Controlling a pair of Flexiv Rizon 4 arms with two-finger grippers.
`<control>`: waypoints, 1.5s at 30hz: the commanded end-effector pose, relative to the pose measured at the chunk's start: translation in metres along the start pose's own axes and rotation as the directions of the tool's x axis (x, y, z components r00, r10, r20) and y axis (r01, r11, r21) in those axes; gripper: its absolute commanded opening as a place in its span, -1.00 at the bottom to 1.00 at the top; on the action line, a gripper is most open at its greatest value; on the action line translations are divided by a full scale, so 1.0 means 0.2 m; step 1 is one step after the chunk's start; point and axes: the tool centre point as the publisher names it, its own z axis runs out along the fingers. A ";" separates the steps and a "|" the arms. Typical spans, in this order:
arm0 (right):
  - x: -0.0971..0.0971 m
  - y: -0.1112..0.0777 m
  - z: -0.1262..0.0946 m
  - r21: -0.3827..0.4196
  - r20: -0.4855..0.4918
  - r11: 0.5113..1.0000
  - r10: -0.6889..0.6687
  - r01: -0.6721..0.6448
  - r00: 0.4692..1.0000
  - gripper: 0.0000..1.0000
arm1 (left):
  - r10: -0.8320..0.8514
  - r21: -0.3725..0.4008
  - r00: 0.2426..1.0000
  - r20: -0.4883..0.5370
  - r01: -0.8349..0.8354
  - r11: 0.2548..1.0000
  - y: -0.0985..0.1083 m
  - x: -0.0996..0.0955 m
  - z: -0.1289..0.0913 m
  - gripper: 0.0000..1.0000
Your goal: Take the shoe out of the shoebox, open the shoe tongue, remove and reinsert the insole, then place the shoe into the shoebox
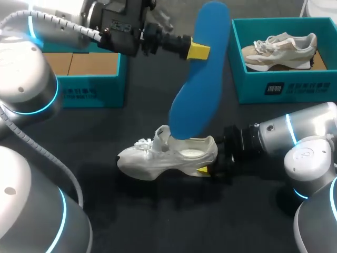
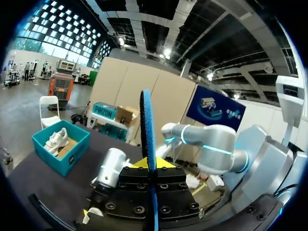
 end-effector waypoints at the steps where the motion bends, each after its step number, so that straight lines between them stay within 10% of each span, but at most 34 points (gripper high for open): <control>1: 0.01 -0.01 0.01 0.006 0.001 1.000 0.000 0.000 1.000 -1.00 | 0.009 0.068 0.999 -0.048 -0.006 0.998 -0.03 0.06 0.02 -1.00; 24: 0.01 -0.01 0.01 0.006 0.001 1.000 0.000 0.000 1.000 -1.00 | -0.057 0.210 0.991 -0.121 0.082 0.974 -0.05 0.35 -0.20 -1.00; 45: 0.01 -0.01 0.01 0.006 0.001 1.000 0.000 0.000 1.000 -1.00 | -0.242 0.238 0.959 -0.149 0.272 0.932 0.04 0.26 -0.21 -1.00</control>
